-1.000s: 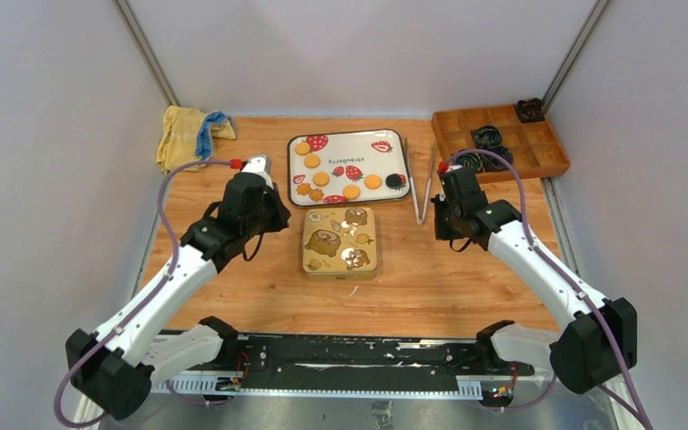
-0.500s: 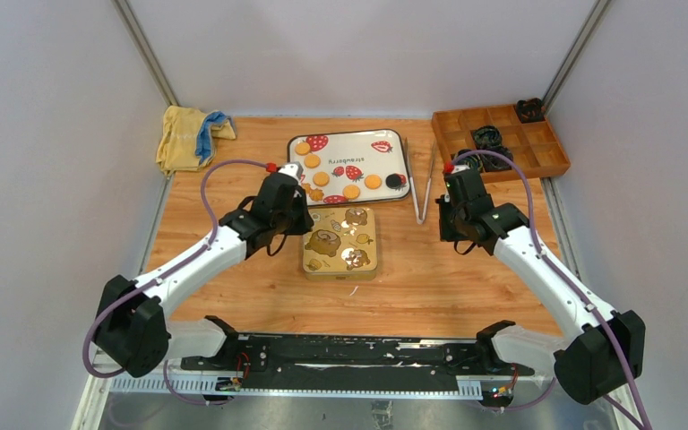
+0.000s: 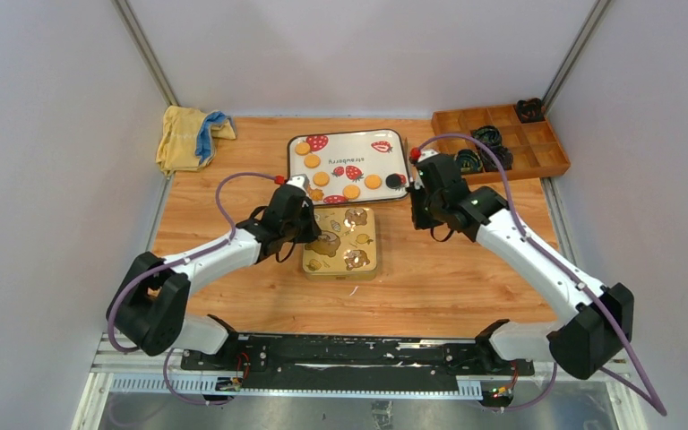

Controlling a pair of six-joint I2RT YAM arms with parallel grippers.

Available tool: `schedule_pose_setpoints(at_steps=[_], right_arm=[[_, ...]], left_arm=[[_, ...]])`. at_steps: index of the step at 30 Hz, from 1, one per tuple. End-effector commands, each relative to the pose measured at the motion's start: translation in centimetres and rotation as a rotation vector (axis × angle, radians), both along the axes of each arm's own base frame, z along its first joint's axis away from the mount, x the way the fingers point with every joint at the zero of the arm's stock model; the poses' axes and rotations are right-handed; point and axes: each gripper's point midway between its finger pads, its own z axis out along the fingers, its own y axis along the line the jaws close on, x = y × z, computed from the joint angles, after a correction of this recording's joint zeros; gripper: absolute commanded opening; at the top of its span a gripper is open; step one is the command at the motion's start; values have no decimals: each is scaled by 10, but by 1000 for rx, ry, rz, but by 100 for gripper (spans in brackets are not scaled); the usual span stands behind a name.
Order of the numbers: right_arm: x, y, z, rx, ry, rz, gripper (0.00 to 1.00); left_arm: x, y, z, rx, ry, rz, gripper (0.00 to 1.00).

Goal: Pack the cookies

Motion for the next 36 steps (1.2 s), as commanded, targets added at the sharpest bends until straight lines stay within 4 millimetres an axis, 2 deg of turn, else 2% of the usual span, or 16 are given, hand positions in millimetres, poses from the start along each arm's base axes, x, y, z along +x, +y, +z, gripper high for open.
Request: schedule_pose_setpoints(at_steps=[1, 5, 8, 15, 19, 23, 26, 28, 32, 36], right_arm=[[-10, 39, -3, -21, 23, 136, 1], [-17, 76, -13, 20, 58, 217, 0], [-20, 96, -18, 31, 68, 247, 0], [-32, 126, -27, 55, 98, 310, 0], [-45, 137, -52, 62, 163, 329, 0], [-70, 138, -91, 49, 254, 333, 0], [-87, 125, -118, 8, 311, 316, 0], [-92, 118, -125, -11, 326, 302, 0], [-87, 114, -118, -27, 296, 290, 0], [-68, 122, -91, -31, 214, 290, 0]], left_arm=[[-21, 13, -42, 82, 112, 3, 0], [-24, 16, -48, 89, 122, 7, 0], [-25, 18, -48, 97, 121, 6, 0], [-24, 19, -45, 103, 110, 5, 0], [-24, 18, -47, 104, 113, 3, 0], [-23, 18, -46, 106, 115, 1, 0], [-22, 18, -43, 107, 108, 1, 0], [-22, 18, -42, 110, 104, -1, 0], [-20, 18, -38, 107, 98, -2, 0], [-21, 18, -37, 107, 98, -2, 0]])
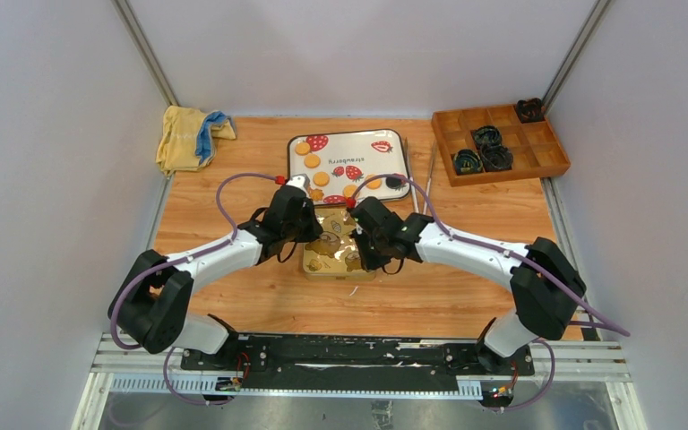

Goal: Pack the cookies

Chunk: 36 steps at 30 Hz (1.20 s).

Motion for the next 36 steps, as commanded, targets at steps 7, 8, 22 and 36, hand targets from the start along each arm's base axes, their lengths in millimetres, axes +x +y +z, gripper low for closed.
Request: schedule_pose_setpoints(at_steps=[7, 8, 22, 36], right_arm=[[43, -2, 61, -51, -188, -57, 0], [46, -3, 63, -49, -191, -64, 0], [121, -70, 40, -90, -100, -314, 0], [143, -93, 0, -150, -23, -361, 0]], left_arm=[[-24, 42, 0, 156, 58, 77, 0], [-23, 45, 10, 158, 46, 90, 0], [26, 85, -7, 168, 168, 246, 0], [71, 71, -65, 189, 245, 275, 0]])
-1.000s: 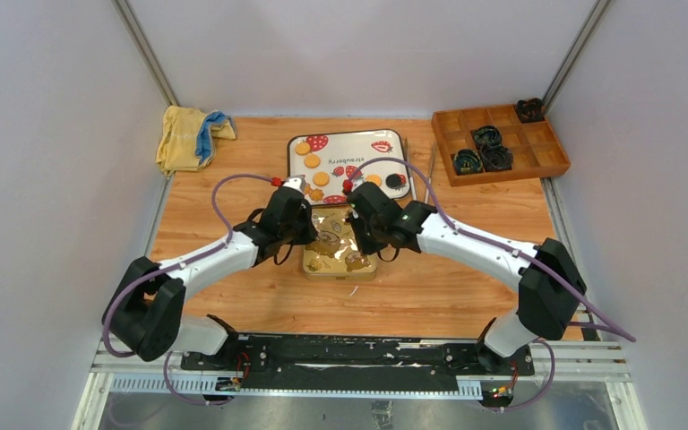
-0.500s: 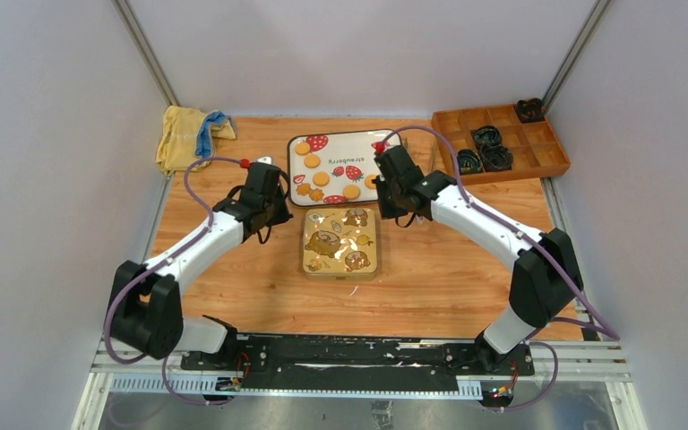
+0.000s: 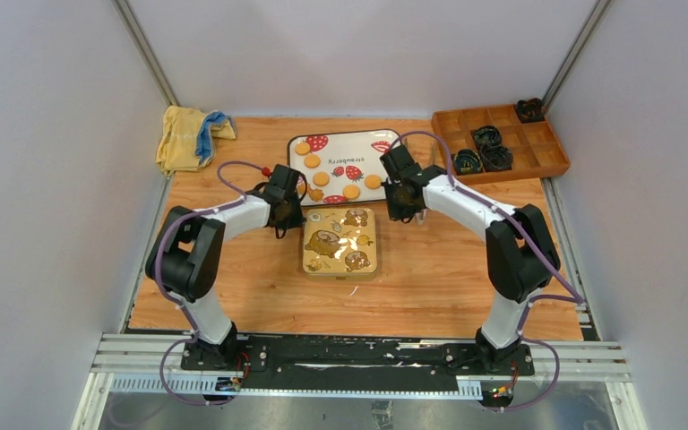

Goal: Pack the cookies

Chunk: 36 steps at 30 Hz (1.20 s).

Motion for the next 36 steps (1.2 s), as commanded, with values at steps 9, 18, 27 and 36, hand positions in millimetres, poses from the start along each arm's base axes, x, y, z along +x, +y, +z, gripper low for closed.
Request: schedule_pose_setpoints(at_steps=[9, 18, 27, 36], right_arm=[[-2, -19, -5, 6, 23, -34, 0], [6, -33, -5, 3, 18, -86, 0], [27, -61, 2, -35, -3, -159, 20], [31, -75, -12, -60, 48, -189, 18]], left_arm=[[48, 14, -21, 89, 16, 52, 0], [56, 16, -22, 90, 12, 60, 0], [30, 10, 21, 46, -64, 35, 0], [-37, 8, 118, 143, -280, -29, 3]])
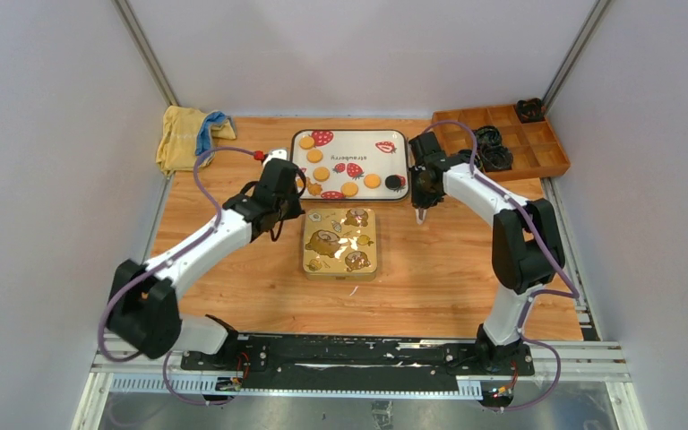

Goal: Pack the cookies

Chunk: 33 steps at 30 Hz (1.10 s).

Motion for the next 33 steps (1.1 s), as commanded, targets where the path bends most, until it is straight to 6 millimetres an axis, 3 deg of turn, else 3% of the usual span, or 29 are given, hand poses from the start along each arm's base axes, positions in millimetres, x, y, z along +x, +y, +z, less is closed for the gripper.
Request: schedule_pose_setpoints(at_steps=[1, 7, 14, 23, 33], right_arm=[[-10, -12, -19, -36, 75, -9, 19], [-4, -13, -38, -60, 97, -16, 20], [5, -8, -57, -62, 134, -22, 18], [14, -11, -49, -75, 121, -12, 14], [-6, -24, -45, -105, 149, -27, 14]], left_arm=[[-34, 5, 35, 75, -99, -27, 3], [-66, 14, 46, 34, -141, -40, 3], [-80, 27, 48, 43, -151, -27, 3], [-82, 24, 44, 29, -137, -34, 2], [-81, 22, 45, 28, -141, -45, 2]])
